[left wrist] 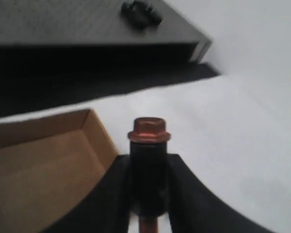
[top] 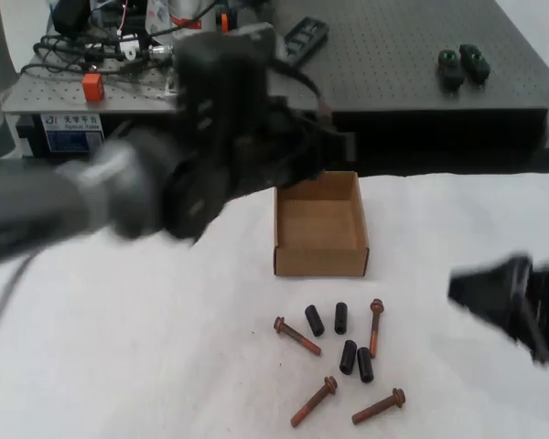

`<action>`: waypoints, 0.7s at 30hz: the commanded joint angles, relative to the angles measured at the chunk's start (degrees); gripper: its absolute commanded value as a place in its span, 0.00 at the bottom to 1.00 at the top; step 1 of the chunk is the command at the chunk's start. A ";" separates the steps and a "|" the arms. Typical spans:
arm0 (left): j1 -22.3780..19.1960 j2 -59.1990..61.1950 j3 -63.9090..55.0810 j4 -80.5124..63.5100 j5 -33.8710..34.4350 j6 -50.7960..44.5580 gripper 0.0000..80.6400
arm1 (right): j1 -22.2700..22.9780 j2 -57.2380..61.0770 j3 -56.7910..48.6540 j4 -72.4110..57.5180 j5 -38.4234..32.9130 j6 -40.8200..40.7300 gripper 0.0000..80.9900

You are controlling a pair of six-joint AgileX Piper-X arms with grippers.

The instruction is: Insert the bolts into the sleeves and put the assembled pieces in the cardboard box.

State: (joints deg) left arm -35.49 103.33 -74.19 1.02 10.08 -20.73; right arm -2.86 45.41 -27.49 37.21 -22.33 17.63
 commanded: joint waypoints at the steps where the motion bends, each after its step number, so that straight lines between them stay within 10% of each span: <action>1: 0.44 8.89 -14.12 10.64 -0.85 0.28 0.01 | -0.31 -0.02 -0.24 1.32 2.35 -2.17 0.49; 10: 0.47 32.71 -47.47 36.16 1.09 1.57 0.02 | -0.31 1.31 -0.24 3.60 6.37 -3.55 0.49; 21: 0.35 36.28 -49.74 37.51 1.92 -0.30 0.28 | -0.05 7.50 -0.35 -1.51 8.89 -3.24 0.49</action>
State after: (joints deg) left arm -35.04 140.46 -123.11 38.86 11.25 -20.45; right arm -2.56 54.00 -27.68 36.07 -12.62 14.74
